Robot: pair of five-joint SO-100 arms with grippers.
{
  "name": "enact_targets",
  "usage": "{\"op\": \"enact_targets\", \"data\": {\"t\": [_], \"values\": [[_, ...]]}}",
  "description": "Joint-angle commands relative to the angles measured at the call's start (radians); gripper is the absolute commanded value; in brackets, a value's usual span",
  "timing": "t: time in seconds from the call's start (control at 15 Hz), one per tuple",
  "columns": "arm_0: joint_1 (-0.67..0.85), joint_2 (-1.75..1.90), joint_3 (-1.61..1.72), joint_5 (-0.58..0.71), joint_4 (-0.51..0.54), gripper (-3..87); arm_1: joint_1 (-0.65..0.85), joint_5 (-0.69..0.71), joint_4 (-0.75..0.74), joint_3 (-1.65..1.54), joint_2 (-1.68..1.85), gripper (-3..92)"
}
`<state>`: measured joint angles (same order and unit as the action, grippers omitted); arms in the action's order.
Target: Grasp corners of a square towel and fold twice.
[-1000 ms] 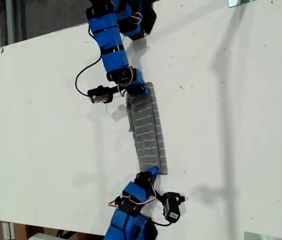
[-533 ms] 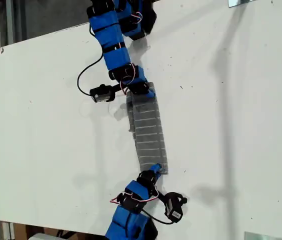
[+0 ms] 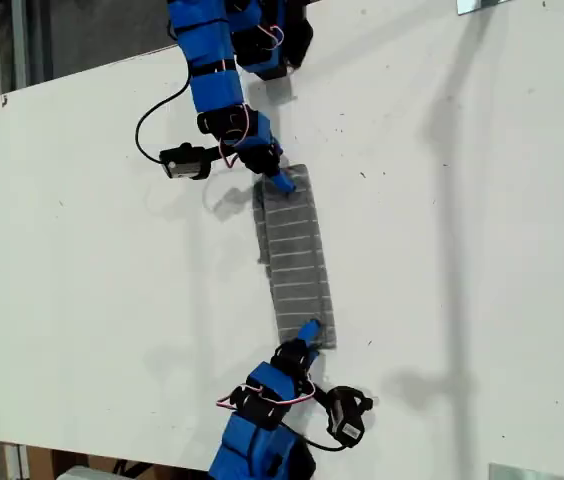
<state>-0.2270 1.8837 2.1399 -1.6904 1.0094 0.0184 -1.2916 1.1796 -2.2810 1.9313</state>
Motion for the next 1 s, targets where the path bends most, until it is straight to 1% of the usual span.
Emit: {"op": "enact_targets", "data": {"t": [0.0, 0.2, 0.33, 0.4, 0.53, 0.6, 0.67, 0.8, 0.93], "values": [[0.018, 0.117, 0.029, -0.034, 0.075, 23.9, 0.049, 0.025, -0.044, -0.021, 0.040, 35.6], [0.055, 0.451, 0.281, -0.083, 0.080, 23.6, 0.095, 0.069, -0.110, -0.029, -0.018, 36.2], [0.058, 0.746, 0.479, -0.133, 0.080, 23.6, 0.127, 0.103, -0.155, 0.025, -0.181, 36.3], [0.052, 0.850, 0.548, -0.163, 0.098, 23.6, 0.126, 0.103, -0.130, 0.098, -0.301, 34.4], [0.029, 0.982, 0.640, -0.201, 0.106, 23.6, 0.092, 0.077, -0.058, 0.202, -0.434, 28.5], [0.018, 1.029, 0.661, -0.210, 0.114, 23.6, 0.084, 0.057, -0.026, 0.206, -0.451, 24.6], [0.015, 1.069, 0.678, -0.213, 0.129, 23.6, 0.080, 0.044, -0.003, 0.186, -0.449, 18.8], [0.023, 1.167, 0.727, -0.213, 0.161, 23.6, 0.061, 0.002, 0.003, 0.104, -0.385, -0.1], [0.046, 1.285, 0.772, -0.192, 0.210, 23.6, 0.031, -0.049, 0.002, 0.005, -0.290, -0.1]]}}
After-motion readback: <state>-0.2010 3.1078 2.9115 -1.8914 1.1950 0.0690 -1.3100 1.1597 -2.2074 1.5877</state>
